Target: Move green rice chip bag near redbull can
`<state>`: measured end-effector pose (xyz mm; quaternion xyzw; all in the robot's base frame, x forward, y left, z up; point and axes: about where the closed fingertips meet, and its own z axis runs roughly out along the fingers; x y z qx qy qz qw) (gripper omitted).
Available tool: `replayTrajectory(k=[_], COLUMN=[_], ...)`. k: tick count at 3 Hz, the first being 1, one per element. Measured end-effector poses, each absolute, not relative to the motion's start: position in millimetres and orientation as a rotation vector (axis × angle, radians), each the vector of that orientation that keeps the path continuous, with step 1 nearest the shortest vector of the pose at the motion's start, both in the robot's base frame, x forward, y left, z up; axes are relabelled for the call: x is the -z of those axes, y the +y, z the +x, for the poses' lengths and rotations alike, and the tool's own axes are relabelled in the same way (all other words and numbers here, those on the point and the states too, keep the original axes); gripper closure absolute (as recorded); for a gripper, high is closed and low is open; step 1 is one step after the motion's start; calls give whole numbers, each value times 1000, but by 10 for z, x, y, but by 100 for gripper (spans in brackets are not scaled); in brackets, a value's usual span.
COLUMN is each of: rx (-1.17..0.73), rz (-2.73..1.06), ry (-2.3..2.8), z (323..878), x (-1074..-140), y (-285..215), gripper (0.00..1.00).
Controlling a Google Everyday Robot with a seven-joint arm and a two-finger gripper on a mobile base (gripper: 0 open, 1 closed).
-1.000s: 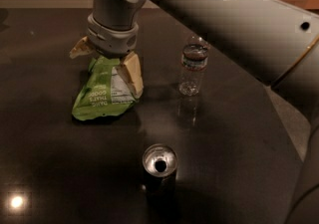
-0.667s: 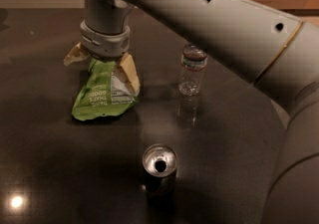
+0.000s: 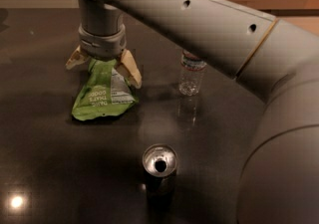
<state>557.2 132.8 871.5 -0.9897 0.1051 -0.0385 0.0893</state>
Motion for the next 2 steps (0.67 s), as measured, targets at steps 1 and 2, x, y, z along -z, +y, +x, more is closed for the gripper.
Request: replayTrajectory(k=[1, 2], rx=[155, 185], rz=[-2979, -3009], ry=[276, 241], z=[5658, 5710], x=[-8674, -8619], y=[1290, 1273], gripper=[0, 16])
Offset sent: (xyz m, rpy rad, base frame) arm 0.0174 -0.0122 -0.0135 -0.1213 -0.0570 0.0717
